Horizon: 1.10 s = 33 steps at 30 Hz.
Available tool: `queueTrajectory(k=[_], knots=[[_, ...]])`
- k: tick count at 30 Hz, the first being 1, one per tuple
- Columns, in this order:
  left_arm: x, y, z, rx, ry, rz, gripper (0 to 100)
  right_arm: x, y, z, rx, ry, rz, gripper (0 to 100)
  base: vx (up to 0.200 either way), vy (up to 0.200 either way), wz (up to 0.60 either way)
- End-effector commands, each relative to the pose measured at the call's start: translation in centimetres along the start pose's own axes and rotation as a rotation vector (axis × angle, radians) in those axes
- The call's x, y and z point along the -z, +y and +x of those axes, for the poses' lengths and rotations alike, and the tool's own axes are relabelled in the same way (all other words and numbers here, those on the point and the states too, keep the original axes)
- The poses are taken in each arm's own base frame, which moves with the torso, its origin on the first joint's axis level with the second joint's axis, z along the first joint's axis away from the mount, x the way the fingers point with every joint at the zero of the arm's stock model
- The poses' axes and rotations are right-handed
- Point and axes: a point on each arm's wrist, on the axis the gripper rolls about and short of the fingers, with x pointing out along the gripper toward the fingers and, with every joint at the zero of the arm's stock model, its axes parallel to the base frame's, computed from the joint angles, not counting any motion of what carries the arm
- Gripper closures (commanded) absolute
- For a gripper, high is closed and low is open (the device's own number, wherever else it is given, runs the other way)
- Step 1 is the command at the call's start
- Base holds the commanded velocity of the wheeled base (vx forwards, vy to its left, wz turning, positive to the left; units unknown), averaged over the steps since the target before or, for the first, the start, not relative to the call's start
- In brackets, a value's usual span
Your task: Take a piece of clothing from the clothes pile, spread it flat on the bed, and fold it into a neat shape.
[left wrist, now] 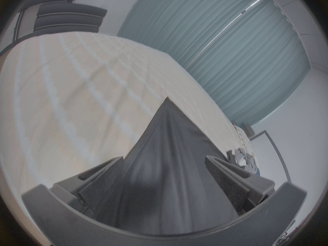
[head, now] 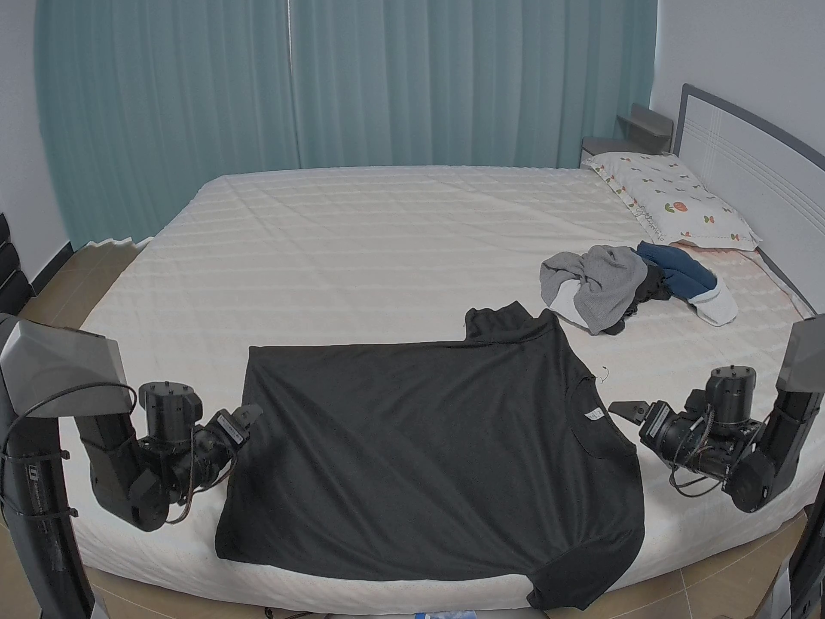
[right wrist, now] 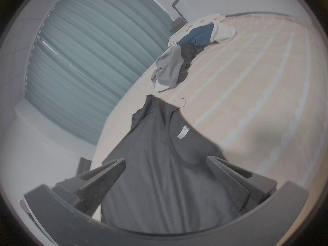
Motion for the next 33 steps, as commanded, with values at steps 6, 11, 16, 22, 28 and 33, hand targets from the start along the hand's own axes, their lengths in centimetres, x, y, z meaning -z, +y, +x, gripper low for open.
queueTrajectory(k=[6, 11, 16, 22, 28, 33], knots=[[2.4, 1.5, -6.0, 0.026, 0.123, -0.013, 0, 2.1, -1.5, -4.1, -0.046, 0.100, 0.125, 0, -0.200, 0.000, 0.00], [2.9, 1.6, -6.3, 0.018, 0.146, -0.001, 0, 2.5, -2.1, -3.6, -0.023, 0.119, 0.131, 0, -0.200, 0.000, 0.00], [4.3, 1.9, -6.8, -0.007, 0.207, 0.034, 0, 2.5, -2.1, -3.6, -0.020, 0.123, 0.131, 0, -0.040, 0.000, 0.00], [5.3, 3.0, -6.3, -0.061, 0.252, 0.100, 0, 2.7, -2.3, -3.4, -0.014, 0.131, 0.133, 0, 0.000, 0.000, 0.00], [5.6, 3.4, -5.5, -0.084, 0.256, 0.099, 0, 2.8, -2.3, -3.3, -0.009, 0.135, 0.134, 0, 0.000, 0.000, 0.00], [5.6, 3.7, -4.0, -0.079, 0.226, 0.090, 0, 3.0, -2.4, -3.2, -0.006, 0.144, 0.132, 0, 0.000, 0.000, 0.00]])
